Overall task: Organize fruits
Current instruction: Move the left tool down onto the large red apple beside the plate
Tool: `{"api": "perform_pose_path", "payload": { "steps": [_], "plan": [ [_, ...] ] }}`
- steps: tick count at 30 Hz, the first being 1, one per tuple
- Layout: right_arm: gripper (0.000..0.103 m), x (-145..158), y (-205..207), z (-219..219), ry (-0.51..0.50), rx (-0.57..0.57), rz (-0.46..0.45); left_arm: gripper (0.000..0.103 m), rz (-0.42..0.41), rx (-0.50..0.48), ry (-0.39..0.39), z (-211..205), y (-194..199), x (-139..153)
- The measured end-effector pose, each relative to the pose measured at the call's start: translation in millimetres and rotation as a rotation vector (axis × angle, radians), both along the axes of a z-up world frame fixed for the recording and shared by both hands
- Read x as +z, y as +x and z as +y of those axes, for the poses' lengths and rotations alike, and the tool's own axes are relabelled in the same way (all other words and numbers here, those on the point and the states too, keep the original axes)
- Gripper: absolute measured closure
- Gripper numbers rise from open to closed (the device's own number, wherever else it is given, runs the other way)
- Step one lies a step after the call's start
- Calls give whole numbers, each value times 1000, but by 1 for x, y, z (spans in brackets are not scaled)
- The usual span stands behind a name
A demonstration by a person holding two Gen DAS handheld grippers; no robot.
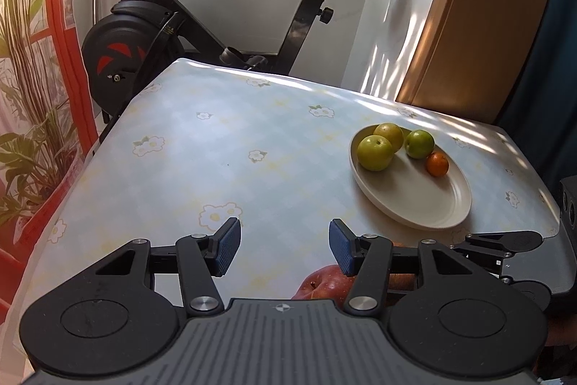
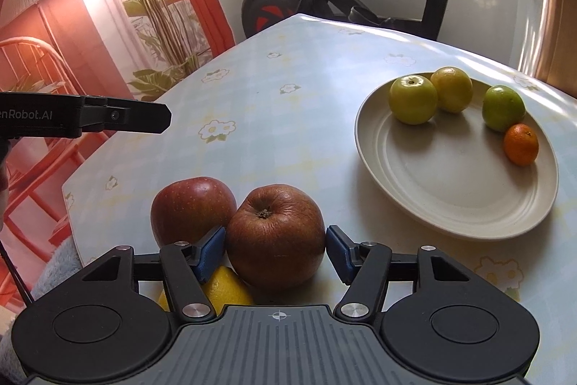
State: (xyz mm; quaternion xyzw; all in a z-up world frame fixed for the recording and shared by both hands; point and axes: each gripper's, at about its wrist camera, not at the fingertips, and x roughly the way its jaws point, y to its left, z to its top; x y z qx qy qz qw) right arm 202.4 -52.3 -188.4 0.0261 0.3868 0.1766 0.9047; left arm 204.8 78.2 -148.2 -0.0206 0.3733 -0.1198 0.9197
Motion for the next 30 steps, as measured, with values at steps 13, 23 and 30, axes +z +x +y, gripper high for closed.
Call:
{"api": "perform_pose_path", "payload": {
  "steps": [13,23,30],
  "plan": [
    [46,-2,1,-30,-49,-41,-48,46,54,-100,-40,-23,22,-8],
    [44,2,-9,-41,-68,-27,-54,47,120,-178,-61,-54,44,-21],
    [48,3,-19,-51,-76,-25,-54,55,170,-223,-118,-66,50,-29]
  ]
}}
